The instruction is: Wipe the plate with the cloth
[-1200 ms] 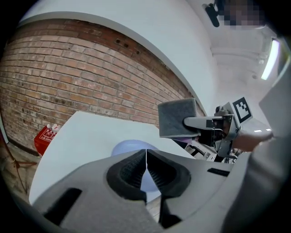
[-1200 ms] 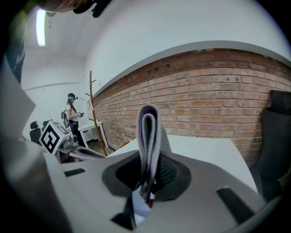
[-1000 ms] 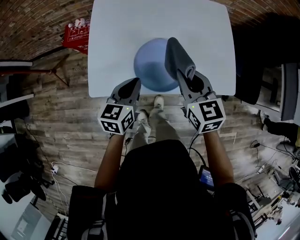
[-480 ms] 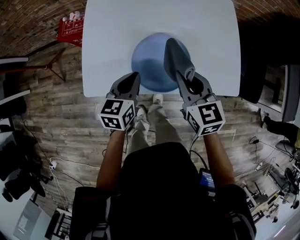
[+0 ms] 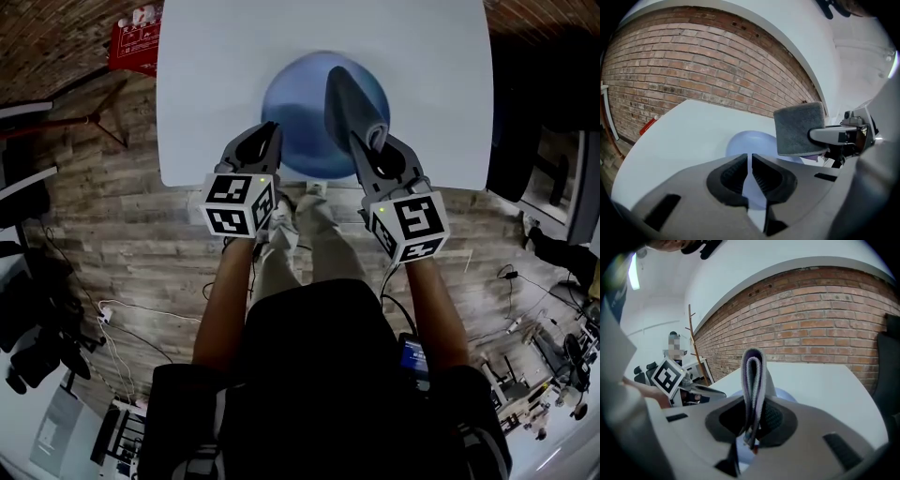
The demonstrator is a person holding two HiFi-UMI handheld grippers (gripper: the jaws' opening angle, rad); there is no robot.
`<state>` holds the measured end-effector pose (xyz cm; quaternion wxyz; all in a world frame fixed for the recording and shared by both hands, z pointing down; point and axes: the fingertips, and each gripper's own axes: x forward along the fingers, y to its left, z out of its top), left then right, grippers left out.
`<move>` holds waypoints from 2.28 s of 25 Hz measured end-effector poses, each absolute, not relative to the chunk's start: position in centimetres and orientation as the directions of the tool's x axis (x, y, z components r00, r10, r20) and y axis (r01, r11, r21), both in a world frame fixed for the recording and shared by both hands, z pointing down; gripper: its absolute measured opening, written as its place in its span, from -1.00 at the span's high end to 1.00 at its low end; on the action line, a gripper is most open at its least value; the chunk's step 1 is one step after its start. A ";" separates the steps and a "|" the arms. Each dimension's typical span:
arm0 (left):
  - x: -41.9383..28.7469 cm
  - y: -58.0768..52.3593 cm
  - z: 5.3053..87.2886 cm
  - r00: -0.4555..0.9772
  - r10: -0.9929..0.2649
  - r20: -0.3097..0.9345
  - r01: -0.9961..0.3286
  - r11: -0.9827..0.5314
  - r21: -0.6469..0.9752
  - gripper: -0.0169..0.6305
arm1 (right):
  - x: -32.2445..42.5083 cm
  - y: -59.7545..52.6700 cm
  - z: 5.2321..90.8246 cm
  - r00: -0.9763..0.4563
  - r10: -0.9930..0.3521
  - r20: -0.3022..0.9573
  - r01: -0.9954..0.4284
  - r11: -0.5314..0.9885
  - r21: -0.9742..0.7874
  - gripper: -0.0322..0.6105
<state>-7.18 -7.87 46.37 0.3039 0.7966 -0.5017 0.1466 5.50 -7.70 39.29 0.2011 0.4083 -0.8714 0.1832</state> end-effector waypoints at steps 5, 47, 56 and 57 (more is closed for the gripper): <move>-8.8 -9.1 46.9 0.408 -0.699 0.587 -0.912 -0.341 0.228 0.88 | 5.7 -7.6 40.0 -0.574 -0.638 0.514 -0.793 0.589 -0.156 0.74; -9.5 -11.4 50.9 0.400 -0.591 0.700 -0.902 -0.390 0.186 0.69 | 6.3 -6.5 43.8 -0.549 -0.585 0.597 -0.799 0.577 -0.170 0.73; -9.7 -11.5 51.1 0.382 -0.596 0.707 -0.923 -0.292 0.252 0.76 | 6.4 -6.6 44.0 -0.551 -0.583 0.597 -0.798 0.577 -0.173 0.73; -9.7 -11.5 51.2 0.381 -0.595 0.708 -0.923 -0.288 0.254 0.76 | 6.4 -6.6 44.0 -0.551 -0.583 0.597 -0.798 0.577 -0.173 0.74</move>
